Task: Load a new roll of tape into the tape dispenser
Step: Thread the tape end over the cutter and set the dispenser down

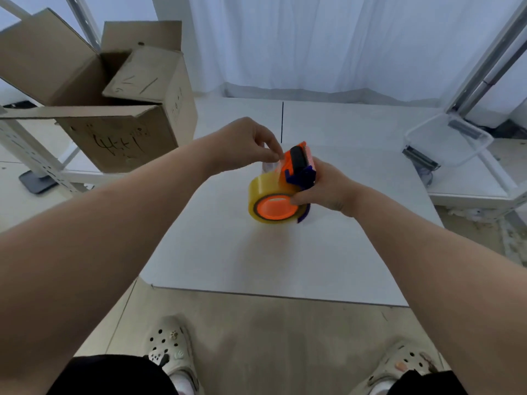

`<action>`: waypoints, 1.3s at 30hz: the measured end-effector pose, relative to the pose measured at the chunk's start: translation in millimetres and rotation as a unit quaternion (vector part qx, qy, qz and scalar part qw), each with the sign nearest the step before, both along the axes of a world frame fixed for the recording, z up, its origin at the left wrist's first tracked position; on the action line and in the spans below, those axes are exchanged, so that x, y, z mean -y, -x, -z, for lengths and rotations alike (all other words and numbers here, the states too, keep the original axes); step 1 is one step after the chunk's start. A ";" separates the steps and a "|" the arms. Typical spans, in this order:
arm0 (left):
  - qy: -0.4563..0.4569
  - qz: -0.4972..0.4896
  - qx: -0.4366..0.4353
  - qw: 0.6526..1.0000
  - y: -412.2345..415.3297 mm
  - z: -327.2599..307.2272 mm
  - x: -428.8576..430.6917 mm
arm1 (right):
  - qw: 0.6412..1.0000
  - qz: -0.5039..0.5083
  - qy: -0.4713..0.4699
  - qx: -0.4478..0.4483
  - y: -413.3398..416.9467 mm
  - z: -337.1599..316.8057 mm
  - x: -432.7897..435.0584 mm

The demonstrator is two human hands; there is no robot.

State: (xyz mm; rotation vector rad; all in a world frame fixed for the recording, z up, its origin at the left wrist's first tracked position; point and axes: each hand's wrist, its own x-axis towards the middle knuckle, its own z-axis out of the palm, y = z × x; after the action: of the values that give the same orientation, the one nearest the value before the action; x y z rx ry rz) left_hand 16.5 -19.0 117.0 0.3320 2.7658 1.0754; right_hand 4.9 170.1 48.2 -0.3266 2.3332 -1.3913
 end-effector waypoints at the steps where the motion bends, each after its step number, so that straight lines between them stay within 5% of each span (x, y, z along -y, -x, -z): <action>1: -0.013 0.003 0.020 1.000 -0.2 -2.4 -2.2 | 0.999 -0.003 -0.033 -0.025 2.2 -7.9 -3.9; 9: -0.126 -0.007 0.060 0.990 -5.2 -14.3 -16.6 | 0.998 -0.009 -0.057 -0.040 0.4 -37.7 -29.7; 21: -0.084 0.052 0.039 0.994 -10.1 -10.7 -11.3 | 0.992 -0.052 0.035 0.110 1.3 -21.2 -29.4; 39: -0.017 -0.006 -0.008 1.000 -13.2 -8.1 -20.3 | 0.986 -0.080 0.050 0.139 -9.0 -22.8 -19.5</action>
State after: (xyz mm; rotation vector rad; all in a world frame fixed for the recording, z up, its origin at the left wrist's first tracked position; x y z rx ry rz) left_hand 29.6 1.4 125.2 0.3312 2.7694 1.1280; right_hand 13.8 189.6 71.0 -0.3169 1.9725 -1.3817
